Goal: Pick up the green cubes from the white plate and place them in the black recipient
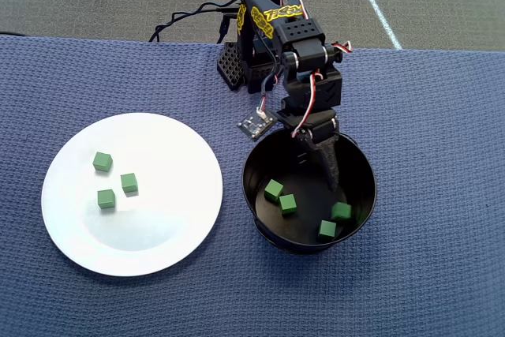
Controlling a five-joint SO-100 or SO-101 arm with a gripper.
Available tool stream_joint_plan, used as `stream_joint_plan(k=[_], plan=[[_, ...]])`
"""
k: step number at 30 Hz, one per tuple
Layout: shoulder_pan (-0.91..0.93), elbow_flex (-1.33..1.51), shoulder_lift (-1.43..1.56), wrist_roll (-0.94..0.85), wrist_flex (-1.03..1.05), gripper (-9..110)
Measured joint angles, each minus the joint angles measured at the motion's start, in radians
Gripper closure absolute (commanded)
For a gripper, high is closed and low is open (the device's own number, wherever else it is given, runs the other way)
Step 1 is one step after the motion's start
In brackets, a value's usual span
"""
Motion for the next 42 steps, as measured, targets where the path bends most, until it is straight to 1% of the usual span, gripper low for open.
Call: stream_joint_plan(k=[4,8,14,18,20,23,29,34,38,42], plan=[[0.135,-0.075,0.000,-0.110,0.054,65],[0.371,-0.123,-0.028,-0.209,0.009,66],[0.715,-0.160,-0.198,-0.213,-0.067,67],[0.836,-0.221,-0.356,-0.216,-0.075,68],[0.874,-0.265,-0.431,-0.216,-0.071,68],[0.910,-0.365,-0.541,-0.216,0.000,69],[0.919,-0.650,-0.778,-0.224,0.166,69],[0.919,-0.792,-0.905,-0.250,0.252,70],[0.919,-0.808,-0.943,-0.411,0.295,70],[0.919,-0.838,-0.985,-0.637,0.319,71]])
